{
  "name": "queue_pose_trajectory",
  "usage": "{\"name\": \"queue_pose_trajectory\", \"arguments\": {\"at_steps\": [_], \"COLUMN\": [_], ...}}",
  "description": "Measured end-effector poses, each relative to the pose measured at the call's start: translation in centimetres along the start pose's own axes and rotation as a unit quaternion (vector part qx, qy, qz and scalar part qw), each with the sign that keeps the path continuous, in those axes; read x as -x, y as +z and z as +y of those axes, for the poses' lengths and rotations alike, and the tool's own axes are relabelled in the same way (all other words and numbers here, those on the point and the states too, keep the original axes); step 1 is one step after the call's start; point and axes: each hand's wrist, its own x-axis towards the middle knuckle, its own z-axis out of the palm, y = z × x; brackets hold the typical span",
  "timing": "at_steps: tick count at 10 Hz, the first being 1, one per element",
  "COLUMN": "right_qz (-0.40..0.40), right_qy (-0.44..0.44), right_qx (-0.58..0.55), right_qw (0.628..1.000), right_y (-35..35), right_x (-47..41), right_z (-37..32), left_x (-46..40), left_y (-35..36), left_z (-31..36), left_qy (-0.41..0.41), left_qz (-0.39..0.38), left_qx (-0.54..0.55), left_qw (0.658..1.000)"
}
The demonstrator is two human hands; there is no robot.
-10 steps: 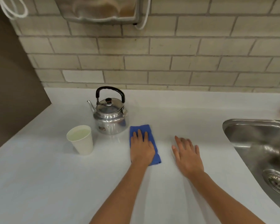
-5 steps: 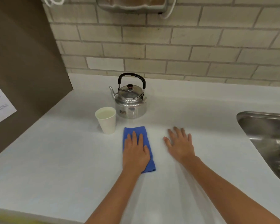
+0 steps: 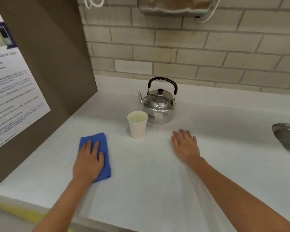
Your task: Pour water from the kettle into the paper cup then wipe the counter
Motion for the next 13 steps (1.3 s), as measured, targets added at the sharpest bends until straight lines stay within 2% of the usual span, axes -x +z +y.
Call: {"name": "queue_pose_trajectory", "arguments": {"at_steps": [1,2,3,4,5,6,7,8,11,12,13], "right_qz": [0.024,0.041,0.060,0.067,0.069,0.084,0.093,0.092,0.025,0.008,0.053], "right_qy": [0.012,0.036,0.059,0.091,0.119,0.135,0.147,0.151,0.153,0.166,0.150], "right_qx": [0.010,0.018,0.039,0.030,0.026,0.029,0.017,0.018,0.018,0.011,0.022], "right_qw": [1.000,0.998,0.996,0.993,0.990,0.987,0.985,0.984,0.988,0.986,0.987], "right_y": [0.4,0.8,1.0,1.0,1.1,1.4,1.4,1.3,0.0,-0.3,-1.7], "right_x": [-0.2,-0.6,-1.6,-2.7,-3.8,-4.7,-5.1,-5.1,-4.7,-4.9,-5.3], "right_z": [-0.2,-0.7,-1.5,-2.0,-2.2,-2.3,-2.4,-2.6,-2.8,-2.7,-3.7], "left_x": [-6.8,-9.4,-7.7,-8.9,-13.2,-18.1,-21.1,-21.8,-18.0,-17.3,-17.7], "left_y": [-0.7,1.5,3.4,2.4,0.6,0.1,1.2,2.5,3.2,3.1,1.5], "left_z": [-1.2,2.0,3.4,0.0,-2.9,-3.7,-2.6,-0.1,1.5,1.5,3.2], "left_qy": [-0.048,-0.022,0.093,0.132,0.107,0.135,0.125,0.121,0.238,0.229,0.198], "left_qz": [-0.025,-0.038,-0.051,-0.067,-0.045,-0.057,-0.093,-0.111,-0.090,-0.115,-0.126], "left_qx": [-0.021,-0.027,-0.028,-0.010,-0.032,-0.080,-0.128,-0.112,-0.091,-0.081,-0.041], "left_qw": [0.998,0.999,0.994,0.989,0.993,0.986,0.979,0.980,0.963,0.963,0.971]}}
